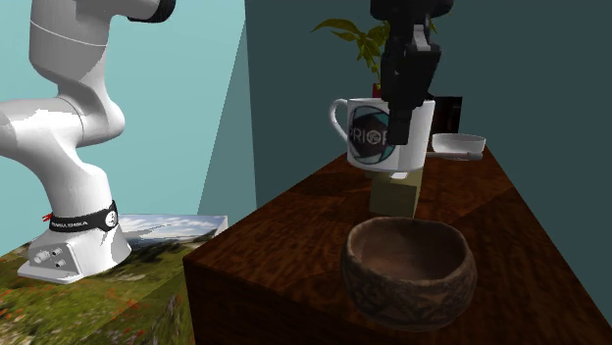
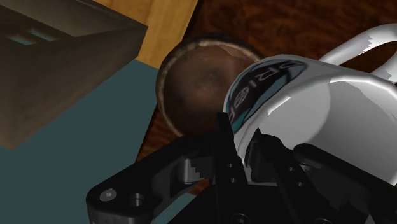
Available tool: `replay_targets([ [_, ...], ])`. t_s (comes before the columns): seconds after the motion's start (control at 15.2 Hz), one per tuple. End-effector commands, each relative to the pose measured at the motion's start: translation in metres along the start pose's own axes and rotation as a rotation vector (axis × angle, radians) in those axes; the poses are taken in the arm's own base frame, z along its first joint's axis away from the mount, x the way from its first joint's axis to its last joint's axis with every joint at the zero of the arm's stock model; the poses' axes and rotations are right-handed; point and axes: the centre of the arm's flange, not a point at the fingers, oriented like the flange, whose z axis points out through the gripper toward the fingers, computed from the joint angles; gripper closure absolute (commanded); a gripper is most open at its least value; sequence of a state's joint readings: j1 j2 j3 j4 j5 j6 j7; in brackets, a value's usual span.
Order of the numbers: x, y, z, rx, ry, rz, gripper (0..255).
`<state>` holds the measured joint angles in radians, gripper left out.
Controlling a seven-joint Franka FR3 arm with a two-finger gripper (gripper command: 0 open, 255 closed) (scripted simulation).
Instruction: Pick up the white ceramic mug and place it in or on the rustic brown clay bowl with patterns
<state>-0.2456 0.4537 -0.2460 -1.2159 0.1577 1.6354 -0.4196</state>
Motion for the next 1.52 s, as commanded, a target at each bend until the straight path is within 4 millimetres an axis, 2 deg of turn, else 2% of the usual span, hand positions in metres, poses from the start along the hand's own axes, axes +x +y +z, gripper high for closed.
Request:
replay_targets([
  [0.0,0.009,0.026,-0.004,0.0,0.0,-0.002,255],
  [0.07,0.013,0.035,-0.005,0.0,0.0,-0.002,255],
  [1.12,0.013,0.039,0.079,0.0,0.0,-0.002,255],
  [1.45,0.013,0.039,0.079,0.0,0.0,-0.002,255],
])
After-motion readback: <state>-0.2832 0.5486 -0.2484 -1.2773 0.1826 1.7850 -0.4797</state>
